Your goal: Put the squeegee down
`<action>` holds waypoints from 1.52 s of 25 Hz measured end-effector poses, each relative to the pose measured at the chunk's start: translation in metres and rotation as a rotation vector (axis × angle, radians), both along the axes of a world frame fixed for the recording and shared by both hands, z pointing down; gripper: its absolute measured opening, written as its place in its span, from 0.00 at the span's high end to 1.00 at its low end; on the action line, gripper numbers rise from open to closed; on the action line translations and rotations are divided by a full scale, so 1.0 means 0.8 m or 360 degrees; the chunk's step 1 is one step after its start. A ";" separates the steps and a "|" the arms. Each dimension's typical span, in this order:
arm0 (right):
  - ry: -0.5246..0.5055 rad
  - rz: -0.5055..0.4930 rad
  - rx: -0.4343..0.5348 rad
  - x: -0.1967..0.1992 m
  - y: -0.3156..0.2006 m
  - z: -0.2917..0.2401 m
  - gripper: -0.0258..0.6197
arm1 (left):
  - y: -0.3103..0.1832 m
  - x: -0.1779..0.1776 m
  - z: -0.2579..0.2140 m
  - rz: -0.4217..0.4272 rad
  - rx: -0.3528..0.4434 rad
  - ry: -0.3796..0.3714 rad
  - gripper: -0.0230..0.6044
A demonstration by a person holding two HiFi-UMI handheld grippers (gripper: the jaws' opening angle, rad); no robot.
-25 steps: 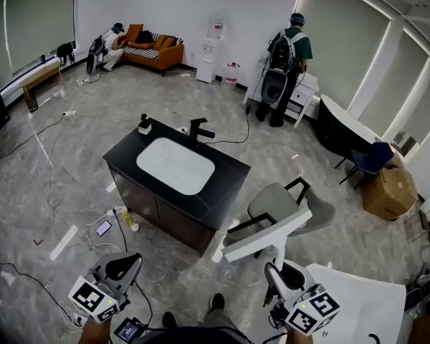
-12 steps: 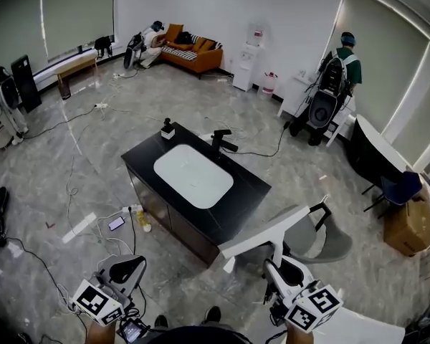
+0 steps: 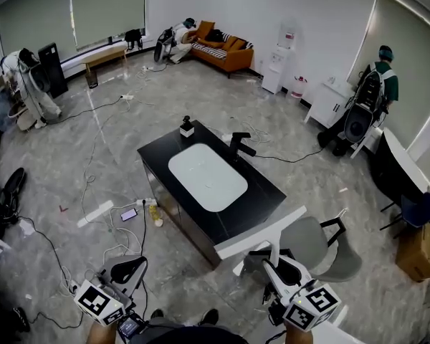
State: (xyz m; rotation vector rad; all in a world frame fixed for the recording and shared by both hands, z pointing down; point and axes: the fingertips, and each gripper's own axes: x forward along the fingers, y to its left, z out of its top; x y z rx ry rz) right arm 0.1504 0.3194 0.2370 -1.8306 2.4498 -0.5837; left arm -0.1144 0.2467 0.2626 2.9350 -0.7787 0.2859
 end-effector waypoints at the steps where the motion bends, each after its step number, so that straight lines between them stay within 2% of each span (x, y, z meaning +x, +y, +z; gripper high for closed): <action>1: -0.0005 -0.0021 0.0002 0.003 -0.002 0.001 0.81 | 0.002 0.004 0.000 -0.0014 0.0002 -0.0006 0.96; 5: -0.0009 -0.0088 -0.0006 0.013 -0.016 0.012 0.81 | 0.005 0.018 0.000 -0.0053 0.0008 -0.0020 0.96; 10: -0.0031 -0.0078 -0.0038 0.016 -0.043 0.024 0.81 | -0.022 0.015 0.010 -0.0052 0.0012 -0.0086 0.96; 13: -0.0017 -0.0053 -0.0036 0.008 -0.072 0.022 0.81 | -0.065 0.011 0.015 -0.0042 -0.0021 -0.0043 0.96; 19: 0.0036 0.0004 -0.0048 -0.013 -0.116 0.013 0.81 | -0.133 0.014 0.004 0.0059 -0.0007 0.0050 0.96; 29: 0.0062 0.0099 -0.0110 -0.044 -0.195 0.027 0.81 | -0.237 0.007 0.019 0.0192 -0.0034 0.0086 0.96; 38: 0.0111 0.0170 -0.0126 -0.064 -0.245 0.025 0.81 | -0.297 -0.014 0.025 0.0259 -0.0039 0.0110 0.96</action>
